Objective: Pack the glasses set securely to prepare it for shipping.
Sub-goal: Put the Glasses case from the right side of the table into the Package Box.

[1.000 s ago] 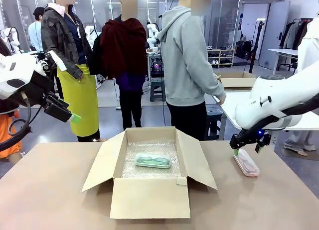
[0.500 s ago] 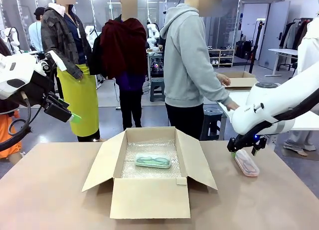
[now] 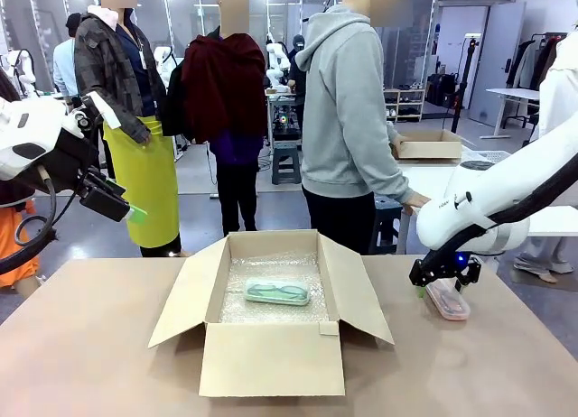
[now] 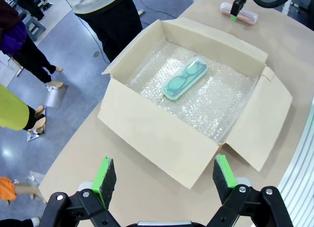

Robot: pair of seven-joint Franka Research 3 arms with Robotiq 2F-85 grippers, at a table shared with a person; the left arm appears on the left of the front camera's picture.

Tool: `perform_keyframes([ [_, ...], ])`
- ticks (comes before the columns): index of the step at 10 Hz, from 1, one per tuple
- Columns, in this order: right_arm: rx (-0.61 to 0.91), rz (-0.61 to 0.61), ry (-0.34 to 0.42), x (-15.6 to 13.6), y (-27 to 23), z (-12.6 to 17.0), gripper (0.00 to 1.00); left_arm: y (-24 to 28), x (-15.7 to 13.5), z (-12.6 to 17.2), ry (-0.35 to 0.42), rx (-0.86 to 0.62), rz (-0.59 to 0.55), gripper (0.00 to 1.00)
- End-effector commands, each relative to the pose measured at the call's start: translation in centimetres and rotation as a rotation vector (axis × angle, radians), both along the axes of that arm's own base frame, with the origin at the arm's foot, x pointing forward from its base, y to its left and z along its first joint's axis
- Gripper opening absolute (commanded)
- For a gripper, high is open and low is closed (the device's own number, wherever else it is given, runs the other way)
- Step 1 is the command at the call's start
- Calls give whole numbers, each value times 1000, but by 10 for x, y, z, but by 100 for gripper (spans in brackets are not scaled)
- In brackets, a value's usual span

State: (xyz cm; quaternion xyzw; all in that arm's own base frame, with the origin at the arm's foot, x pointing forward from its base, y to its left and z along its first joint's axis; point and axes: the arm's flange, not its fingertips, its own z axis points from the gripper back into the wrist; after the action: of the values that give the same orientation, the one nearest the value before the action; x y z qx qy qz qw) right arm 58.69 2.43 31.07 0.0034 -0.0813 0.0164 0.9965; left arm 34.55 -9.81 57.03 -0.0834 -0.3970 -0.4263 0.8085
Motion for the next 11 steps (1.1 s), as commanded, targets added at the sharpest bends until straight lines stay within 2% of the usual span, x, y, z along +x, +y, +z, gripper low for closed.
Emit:
perform_keyframes([
  [1, 20, -6, 17, 1, -2, 3, 100, 2, 0, 1, -7, 2, 0, 100],
  [2, 24, -11, 24, 1, -2, 3, 100, 2, 0, 1, -7, 2, 0, 100],
  [3, 23, -13, 31, 2, -1, 3, 96, 2, 0, 1, -7, 2, 0, 100],
  [10, 19, -23, 34, 1, -11, 8, 25, 2, 0, 1, -7, 2, 0, 100],
  [11, 9, -11, 20, 1, -12, 16, 25, 2, 0, 1, -7, 2, 0, 100],
])
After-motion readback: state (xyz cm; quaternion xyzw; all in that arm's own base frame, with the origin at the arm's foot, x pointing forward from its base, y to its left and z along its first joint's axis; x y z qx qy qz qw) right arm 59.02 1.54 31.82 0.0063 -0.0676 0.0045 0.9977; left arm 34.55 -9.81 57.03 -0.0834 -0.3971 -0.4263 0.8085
